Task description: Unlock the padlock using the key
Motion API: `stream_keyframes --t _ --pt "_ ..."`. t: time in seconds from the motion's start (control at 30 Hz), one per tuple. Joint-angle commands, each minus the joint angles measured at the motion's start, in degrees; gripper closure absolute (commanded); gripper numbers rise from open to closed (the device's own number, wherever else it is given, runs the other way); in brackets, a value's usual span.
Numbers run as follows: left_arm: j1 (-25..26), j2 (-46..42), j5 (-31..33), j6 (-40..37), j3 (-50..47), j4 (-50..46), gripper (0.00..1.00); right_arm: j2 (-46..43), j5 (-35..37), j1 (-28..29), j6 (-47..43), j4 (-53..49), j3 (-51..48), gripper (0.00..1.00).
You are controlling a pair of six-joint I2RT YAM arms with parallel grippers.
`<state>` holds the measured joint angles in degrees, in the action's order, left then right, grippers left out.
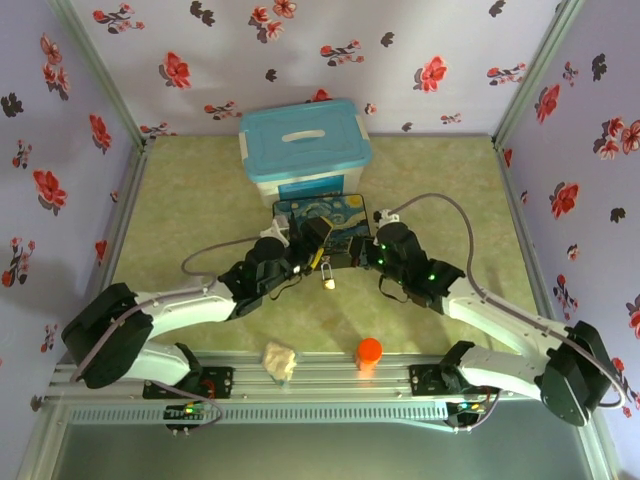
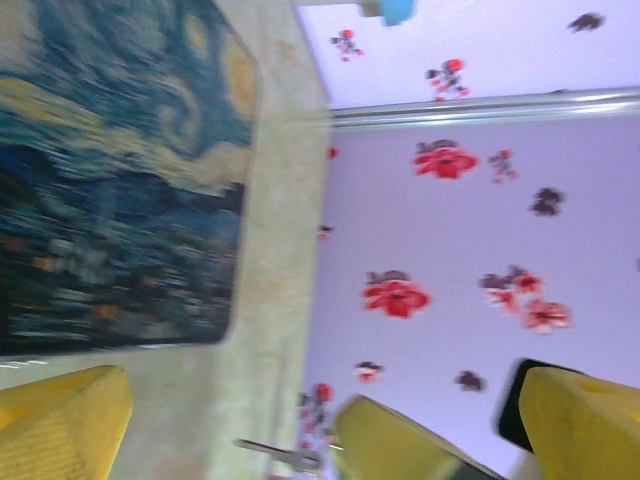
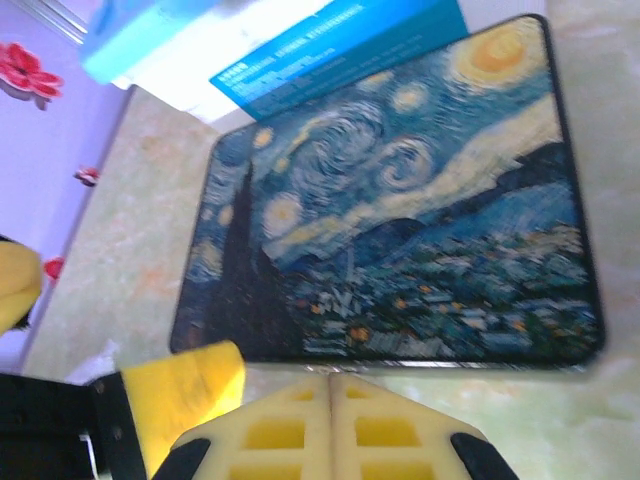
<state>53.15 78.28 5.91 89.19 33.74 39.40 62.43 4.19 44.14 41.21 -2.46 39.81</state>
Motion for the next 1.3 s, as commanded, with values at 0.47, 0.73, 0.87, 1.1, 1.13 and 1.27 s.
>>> stream_keyframes --t 0.47,0.73,0.87,1.1,1.13,1.27 --pt "3.28 3.98 4.69 19.54 -2.23 12.78 0.0 9.96 -0.14 5.89 0.19 13.58 5.95 1.0" --pt "3.19 3.47 6.91 19.33 -4.34 15.7 0.03 9.78 -0.28 8.32 3.35 16.49 2.73 1.0" --pt "3.15 2.82 7.51 18.61 -5.07 15.88 0.14 8.39 0.03 8.77 3.44 15.08 1.2 1.0" --pt "2.93 1.07 8.88 15.72 -5.56 12.97 0.28 3.81 2.0 9.12 3.18 12.57 -1.85 1.0" --pt "2.93 0.66 8.83 15.23 -5.2 11.74 0.29 3.44 2.21 9.05 2.79 12.01 -1.94 1.0" --pt "2.93 0.64 8.92 14.06 -4.82 11.46 0.45 2.91 2.57 9.03 2.04 10.96 -1.96 1.0"
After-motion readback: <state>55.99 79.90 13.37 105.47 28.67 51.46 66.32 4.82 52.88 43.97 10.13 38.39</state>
